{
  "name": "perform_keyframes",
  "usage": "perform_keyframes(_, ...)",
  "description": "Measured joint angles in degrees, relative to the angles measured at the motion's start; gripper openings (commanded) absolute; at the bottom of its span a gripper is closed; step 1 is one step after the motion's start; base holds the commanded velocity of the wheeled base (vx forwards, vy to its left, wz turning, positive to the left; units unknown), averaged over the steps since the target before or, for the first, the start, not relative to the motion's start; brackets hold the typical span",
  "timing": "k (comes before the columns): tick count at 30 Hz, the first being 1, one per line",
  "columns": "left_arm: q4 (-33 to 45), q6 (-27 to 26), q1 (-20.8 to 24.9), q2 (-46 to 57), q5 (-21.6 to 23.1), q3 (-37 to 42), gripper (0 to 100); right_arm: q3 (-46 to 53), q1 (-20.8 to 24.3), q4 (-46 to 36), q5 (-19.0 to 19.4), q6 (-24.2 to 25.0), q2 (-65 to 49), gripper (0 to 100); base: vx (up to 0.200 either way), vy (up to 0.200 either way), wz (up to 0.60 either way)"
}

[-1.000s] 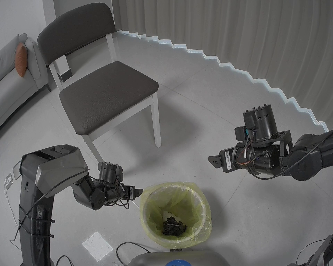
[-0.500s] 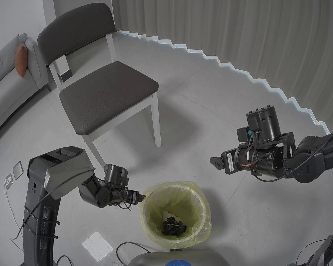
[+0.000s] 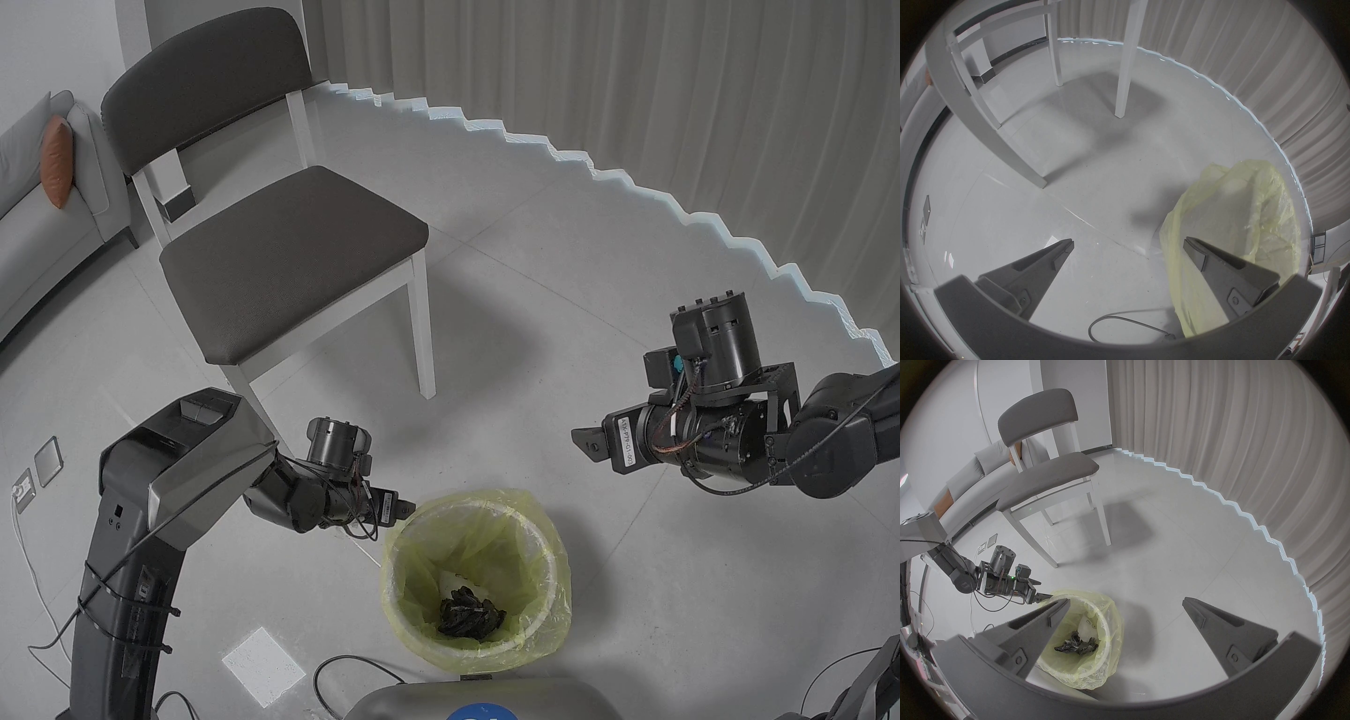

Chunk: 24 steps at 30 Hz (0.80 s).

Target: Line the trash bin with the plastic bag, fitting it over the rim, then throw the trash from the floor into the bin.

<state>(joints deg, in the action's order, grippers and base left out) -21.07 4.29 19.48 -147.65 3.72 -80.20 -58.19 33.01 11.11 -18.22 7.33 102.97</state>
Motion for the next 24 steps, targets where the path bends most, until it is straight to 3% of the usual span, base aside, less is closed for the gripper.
perform_keyframes(13,-1.8,0.7,-2.4,-0.1,-0.4,-0.5,100,0.1,-1.7,0.4,0.0,-0.4,0.4,100,0.0,0.0,0.0)
perform_keyframes(18,-4.1,0.8,-3.4,3.2,0.0,5.0,100,0.4,-2.1,0.7,0.1,-0.4,0.4,100,0.0,0.0,0.0)
perform_keyframes(24,-13.1,0.5,-3.7,7.6,0.5,15.3,100,1.3,-2.2,1.9,0.1,-0.4,0.5,100,0.0,0.0,0.0)
